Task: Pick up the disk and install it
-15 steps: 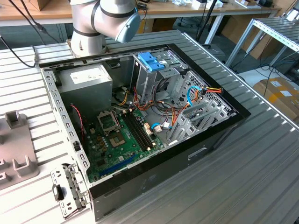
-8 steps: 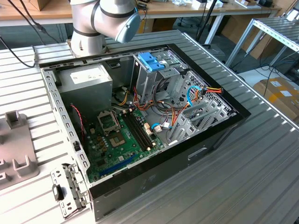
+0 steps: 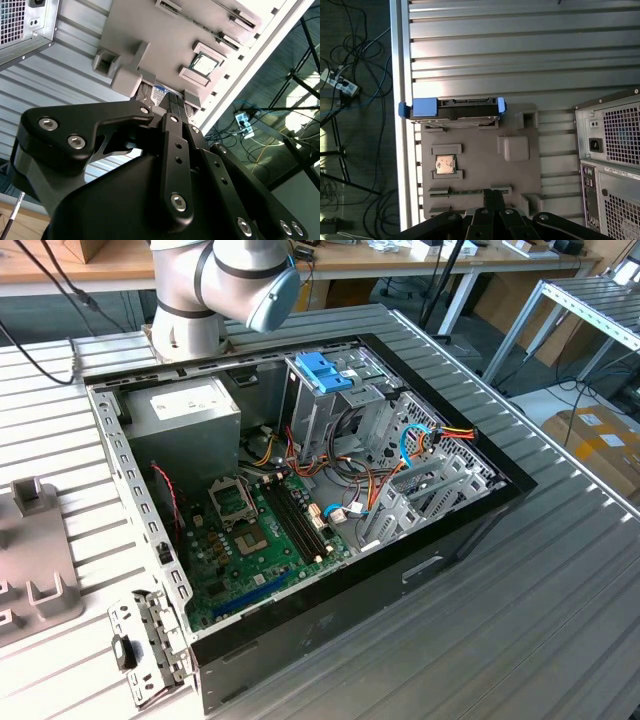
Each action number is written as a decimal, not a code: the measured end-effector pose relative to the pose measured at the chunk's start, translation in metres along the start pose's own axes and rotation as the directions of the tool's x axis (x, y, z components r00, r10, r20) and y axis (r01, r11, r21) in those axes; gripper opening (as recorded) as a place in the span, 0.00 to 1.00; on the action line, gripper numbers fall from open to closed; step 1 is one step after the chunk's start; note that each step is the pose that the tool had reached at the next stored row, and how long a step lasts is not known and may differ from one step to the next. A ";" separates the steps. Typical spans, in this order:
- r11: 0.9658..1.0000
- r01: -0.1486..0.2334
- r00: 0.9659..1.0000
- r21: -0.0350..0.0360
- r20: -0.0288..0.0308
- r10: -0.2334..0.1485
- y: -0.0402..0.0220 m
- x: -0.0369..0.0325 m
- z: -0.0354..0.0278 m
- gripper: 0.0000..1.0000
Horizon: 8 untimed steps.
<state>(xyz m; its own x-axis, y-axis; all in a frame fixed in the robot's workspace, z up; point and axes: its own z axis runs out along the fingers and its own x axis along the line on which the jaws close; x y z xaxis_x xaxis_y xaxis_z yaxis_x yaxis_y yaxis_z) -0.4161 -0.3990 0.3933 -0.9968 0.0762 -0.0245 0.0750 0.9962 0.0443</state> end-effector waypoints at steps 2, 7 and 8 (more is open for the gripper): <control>1.000 0.000 1.000 0.000 0.000 0.000 -0.0001 0.0011 -0.0001 0.11; 1.000 0.000 1.000 0.000 0.000 0.000 -0.0003 0.0035 -0.0001 0.11; 1.000 0.000 1.000 0.000 0.000 0.000 -0.0003 0.0043 -0.0001 0.11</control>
<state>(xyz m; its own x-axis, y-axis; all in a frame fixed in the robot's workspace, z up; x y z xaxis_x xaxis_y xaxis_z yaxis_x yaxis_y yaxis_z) -0.4203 -0.3990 0.3933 -0.9968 0.0762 -0.0244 0.0751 0.9962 0.0443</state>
